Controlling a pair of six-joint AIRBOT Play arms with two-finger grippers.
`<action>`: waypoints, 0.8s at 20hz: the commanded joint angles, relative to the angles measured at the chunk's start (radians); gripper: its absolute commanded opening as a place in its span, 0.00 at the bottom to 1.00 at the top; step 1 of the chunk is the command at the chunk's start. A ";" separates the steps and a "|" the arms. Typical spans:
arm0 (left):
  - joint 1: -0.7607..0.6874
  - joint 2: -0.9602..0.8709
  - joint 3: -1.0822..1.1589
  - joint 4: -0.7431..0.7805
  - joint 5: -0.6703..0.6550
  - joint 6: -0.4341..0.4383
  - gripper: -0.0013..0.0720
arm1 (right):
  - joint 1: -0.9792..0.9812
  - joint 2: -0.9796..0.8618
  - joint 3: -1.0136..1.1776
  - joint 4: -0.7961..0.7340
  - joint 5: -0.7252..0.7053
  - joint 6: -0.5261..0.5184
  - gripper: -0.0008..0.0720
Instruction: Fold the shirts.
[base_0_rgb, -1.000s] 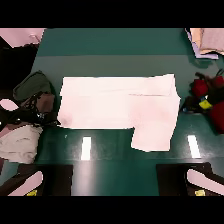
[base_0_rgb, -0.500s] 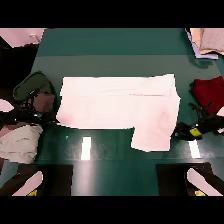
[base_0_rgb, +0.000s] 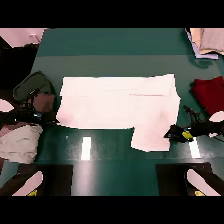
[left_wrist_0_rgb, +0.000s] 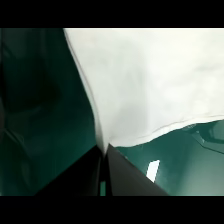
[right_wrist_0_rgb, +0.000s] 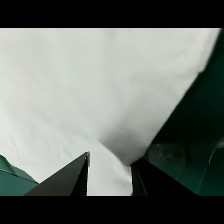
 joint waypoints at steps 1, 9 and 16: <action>0.001 0.001 0.001 0.000 -0.001 0.000 0.05 | 0.034 0.001 -0.004 -0.001 -0.045 -0.001 0.23; 0.001 0.161 -0.001 0.034 -0.138 -0.003 0.05 | 0.034 0.138 0.157 -0.234 0.257 0.000 0.03; 0.000 0.365 -0.013 0.010 -0.376 -0.081 0.05 | 0.034 0.406 0.220 -0.289 0.489 0.023 0.03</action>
